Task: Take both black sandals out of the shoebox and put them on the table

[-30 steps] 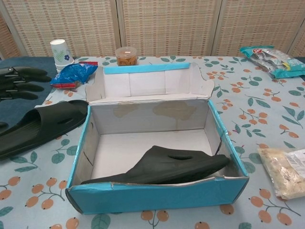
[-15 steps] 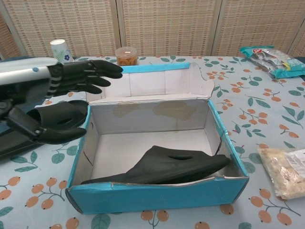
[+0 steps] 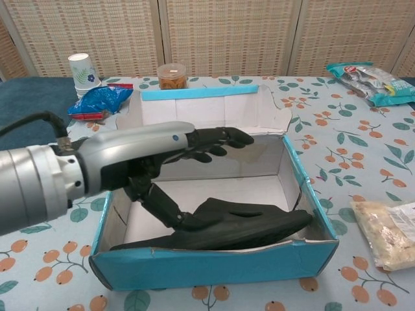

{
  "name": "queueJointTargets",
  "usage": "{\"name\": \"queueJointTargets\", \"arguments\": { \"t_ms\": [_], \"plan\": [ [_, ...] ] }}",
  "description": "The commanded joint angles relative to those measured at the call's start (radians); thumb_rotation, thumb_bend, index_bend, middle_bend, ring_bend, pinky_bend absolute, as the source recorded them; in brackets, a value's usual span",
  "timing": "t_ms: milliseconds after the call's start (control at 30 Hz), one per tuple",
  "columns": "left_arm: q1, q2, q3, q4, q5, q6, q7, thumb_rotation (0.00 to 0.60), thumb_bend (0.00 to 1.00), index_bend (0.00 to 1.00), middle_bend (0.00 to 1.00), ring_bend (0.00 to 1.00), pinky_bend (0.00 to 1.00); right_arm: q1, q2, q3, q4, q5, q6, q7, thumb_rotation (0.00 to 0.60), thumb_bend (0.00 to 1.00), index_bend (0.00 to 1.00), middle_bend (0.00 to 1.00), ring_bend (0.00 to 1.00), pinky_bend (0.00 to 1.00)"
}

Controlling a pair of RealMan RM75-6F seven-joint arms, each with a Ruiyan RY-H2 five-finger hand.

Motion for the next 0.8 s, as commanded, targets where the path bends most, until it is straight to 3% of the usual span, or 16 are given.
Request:
{"name": "queueJointTargets", "arguments": {
  "t_ms": [33,367,800],
  "plan": [
    [-0.043,-0.071,-0.008,0.020,-0.099,0.003,0.077,0.600,0.35,0.00,0.00,0.00,0.08,0.000,0.002,-0.001,0.002,-0.001,0.004,0.006,0.554,0.20,0.00,0.00,0.00,0.00],
    [-0.094,-0.157,-0.017,0.087,-0.227,0.029,0.166,0.600,0.36,0.00,0.00,0.00,0.08,0.000,0.011,-0.005,0.012,0.000,0.017,0.039,0.555,0.20,0.00,0.00,0.00,0.00],
    [-0.168,-0.189,-0.026,0.121,-0.348,0.034,0.254,0.600,0.36,0.00,0.00,0.00,0.08,-0.001,0.016,-0.008,0.022,0.000,0.029,0.062,0.555,0.20,0.00,0.00,0.00,0.00]
  ]
}}
